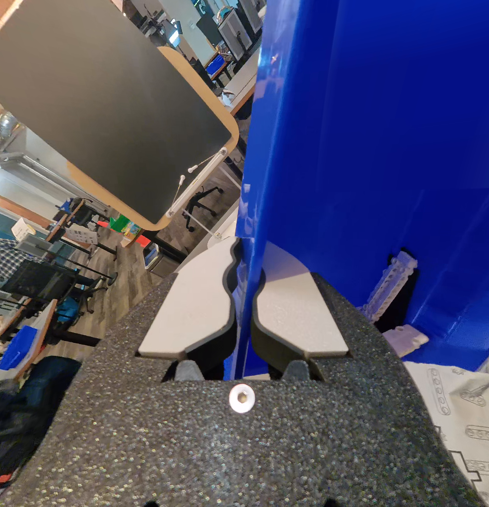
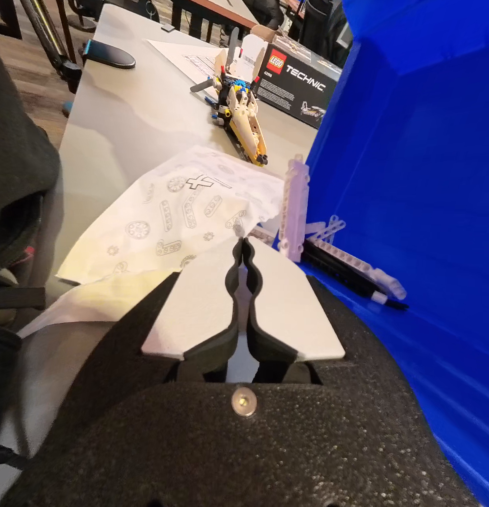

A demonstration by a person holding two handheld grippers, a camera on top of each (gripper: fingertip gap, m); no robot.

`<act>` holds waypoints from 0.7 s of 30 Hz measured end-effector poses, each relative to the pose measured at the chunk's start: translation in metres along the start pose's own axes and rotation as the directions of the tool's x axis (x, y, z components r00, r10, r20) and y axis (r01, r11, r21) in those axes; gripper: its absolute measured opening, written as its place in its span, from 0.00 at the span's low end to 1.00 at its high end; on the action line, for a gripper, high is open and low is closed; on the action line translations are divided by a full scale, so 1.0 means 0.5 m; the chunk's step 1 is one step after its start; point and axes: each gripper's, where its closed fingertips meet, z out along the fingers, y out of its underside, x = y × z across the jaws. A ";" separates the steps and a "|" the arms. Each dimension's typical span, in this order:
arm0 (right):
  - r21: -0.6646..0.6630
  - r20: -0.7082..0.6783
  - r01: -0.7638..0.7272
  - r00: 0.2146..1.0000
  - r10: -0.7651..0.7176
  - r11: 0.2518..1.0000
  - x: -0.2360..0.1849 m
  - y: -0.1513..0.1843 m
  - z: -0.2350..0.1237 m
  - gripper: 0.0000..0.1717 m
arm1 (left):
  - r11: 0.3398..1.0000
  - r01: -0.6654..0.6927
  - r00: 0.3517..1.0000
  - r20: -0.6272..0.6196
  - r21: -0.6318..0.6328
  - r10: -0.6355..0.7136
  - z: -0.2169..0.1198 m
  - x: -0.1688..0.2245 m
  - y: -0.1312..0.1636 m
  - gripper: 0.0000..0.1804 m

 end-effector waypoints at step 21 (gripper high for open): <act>-0.009 -0.059 0.089 0.994 -0.090 0.996 0.000 -0.004 -0.006 0.00 | 0.997 -0.072 0.994 0.080 0.034 0.070 -0.023 0.001 -0.024 0.04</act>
